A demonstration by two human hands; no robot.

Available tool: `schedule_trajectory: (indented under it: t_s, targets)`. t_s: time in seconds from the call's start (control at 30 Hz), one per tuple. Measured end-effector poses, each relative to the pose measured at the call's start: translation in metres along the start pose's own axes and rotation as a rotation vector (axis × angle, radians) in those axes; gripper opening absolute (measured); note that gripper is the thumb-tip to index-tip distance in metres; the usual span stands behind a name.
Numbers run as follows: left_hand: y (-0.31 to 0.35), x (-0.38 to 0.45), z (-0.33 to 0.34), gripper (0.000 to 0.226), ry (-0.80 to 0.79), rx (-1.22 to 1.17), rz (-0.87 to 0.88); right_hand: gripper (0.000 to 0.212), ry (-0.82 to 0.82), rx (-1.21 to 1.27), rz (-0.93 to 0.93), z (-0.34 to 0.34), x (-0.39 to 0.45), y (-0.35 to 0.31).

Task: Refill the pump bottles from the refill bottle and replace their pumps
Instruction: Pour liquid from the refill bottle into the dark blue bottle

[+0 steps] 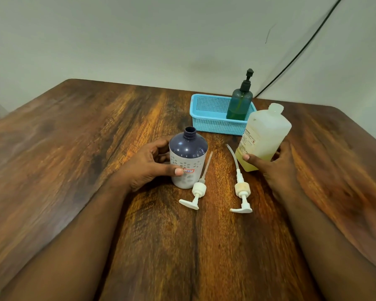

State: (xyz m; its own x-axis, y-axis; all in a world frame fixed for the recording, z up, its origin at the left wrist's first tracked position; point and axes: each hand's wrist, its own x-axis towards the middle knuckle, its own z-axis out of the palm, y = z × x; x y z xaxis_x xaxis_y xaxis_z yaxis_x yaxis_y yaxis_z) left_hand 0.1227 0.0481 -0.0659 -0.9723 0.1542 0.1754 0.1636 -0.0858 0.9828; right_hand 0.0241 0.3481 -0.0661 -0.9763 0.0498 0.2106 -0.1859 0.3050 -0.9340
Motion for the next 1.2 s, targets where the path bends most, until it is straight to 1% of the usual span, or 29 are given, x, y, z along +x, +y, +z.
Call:
schedule_trajectory:
  t_s: [0.13,0.23,0.37,0.43,0.53,0.67,0.73,0.87,1.0,1.2]
  targets:
    - [0.001,-0.001,0.002,0.064,-0.008,-0.031,0.014,0.091,-0.044,0.018,-0.015,-0.001,-0.002,-0.001]
    - [0.001,-0.001,0.002,0.067,-0.007,-0.027,0.007,0.083,0.003,0.018,-0.040,0.001,-0.005,-0.003]
    - [-0.001,0.000,0.000,0.071,-0.009,-0.006,-0.002,0.085,0.085,-0.080,-0.093,0.001,-0.013,-0.007]
    - [-0.001,0.000,-0.001,0.073,-0.011,0.000,-0.006,0.087,0.094,-0.117,-0.148,0.001,-0.019,-0.014]
    - [0.001,0.000,0.000,0.074,-0.020,0.020,-0.004,0.082,0.080,-0.164,-0.250,0.005,-0.029,-0.027]
    - [0.003,0.001,0.001,0.074,-0.023,0.025,0.003,0.086,0.070,-0.336,-0.444,0.014,-0.036,-0.043]
    - [0.003,0.001,0.000,0.074,-0.031,0.031,0.002,0.086,0.052,-0.401,-0.502,0.017,-0.038,-0.049]
    - [0.003,0.001,0.000,0.075,-0.045,0.027,0.002,0.086,0.057,-0.489,-0.553,0.019,-0.039,-0.059]
    - [0.001,0.002,-0.001,0.078,-0.028,0.037,-0.008,0.085,0.039,-0.637,-0.611,0.016,-0.040,-0.068]
    - [0.000,0.002,-0.002,0.082,-0.023,0.065,-0.019,0.083,0.018,-0.745,-0.621,0.012,-0.043,-0.081]
